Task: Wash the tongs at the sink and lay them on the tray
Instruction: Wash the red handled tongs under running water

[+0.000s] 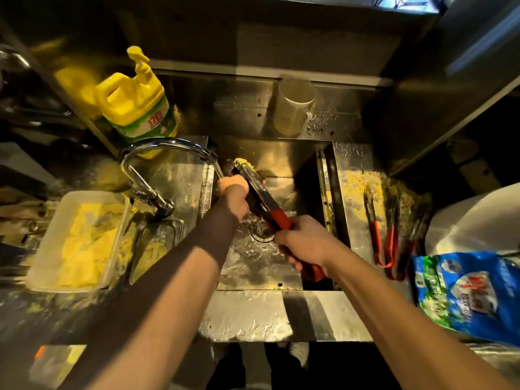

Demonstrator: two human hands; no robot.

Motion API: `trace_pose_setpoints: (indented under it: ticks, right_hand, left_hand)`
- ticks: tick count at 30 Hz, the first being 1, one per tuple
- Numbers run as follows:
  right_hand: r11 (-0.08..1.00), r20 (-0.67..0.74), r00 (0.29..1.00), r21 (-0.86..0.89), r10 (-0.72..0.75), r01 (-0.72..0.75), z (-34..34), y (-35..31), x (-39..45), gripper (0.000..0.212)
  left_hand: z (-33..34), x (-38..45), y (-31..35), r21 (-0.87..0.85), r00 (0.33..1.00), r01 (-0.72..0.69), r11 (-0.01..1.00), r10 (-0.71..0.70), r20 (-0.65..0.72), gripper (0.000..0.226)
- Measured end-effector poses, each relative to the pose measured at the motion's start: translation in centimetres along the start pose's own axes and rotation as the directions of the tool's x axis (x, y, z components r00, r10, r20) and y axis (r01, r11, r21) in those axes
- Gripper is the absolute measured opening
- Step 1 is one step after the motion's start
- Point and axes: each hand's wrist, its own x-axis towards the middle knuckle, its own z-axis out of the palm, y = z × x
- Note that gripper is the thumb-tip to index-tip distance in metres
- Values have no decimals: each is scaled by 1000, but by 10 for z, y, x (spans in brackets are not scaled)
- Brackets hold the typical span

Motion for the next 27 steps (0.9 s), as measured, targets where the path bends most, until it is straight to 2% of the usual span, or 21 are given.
trace_pose_setpoints:
  ticks: [3,5,7,9,11,13,16,19,21,24,27]
  right_hand:
    - [1000,-18,1000,9,0,0,-4,-1,-2,9]
    - [1000,9,1000,11,-11,11,-5,1,-4,10]
    - [1000,26,1000,26,-2,2,-2,-1,-6,9]
    - [999,13,1000,39,-7,7,-2,-3,-7,10]
    - [1000,45,999,17,-15,14,-9,1,-11,15]
    - [1000,82,997,19,-8,7,-17,11,-19,30]
    - [998,14,1000,57,-4,3,-33,20,-22,50]
    - [992,-93,990,-76,-106,99,-35,19,-12,41]
    - [991,-129,985,-82,-115,105,-32,18,-6,33]
    - [981,-154,982,-174,-114,86,-23,15,-1,65]
    - [919,-208,957,-377,-202,112,-12,14,5,69]
  left_hand:
    - [-1,0,8,16,998,59,998,-60,30,26]
    - [0,2,9,-10,995,69,998,-68,77,30]
    - [2,5,3,-24,999,39,999,-38,15,27]
    - [2,0,1,-63,999,40,997,-39,17,18]
    - [-1,8,-3,-60,998,64,996,-64,10,32]
    - [-13,18,-4,-71,999,53,996,-54,-9,44]
    - [-24,23,-6,-175,994,105,979,-97,55,51]
    - [-34,23,-10,-196,975,143,970,-104,198,55]
    - [-44,26,-9,-269,956,149,952,-69,286,53]
    - [-45,22,-13,-338,924,170,926,-30,382,52]
    - [-45,22,-15,-353,924,158,922,-13,381,50]
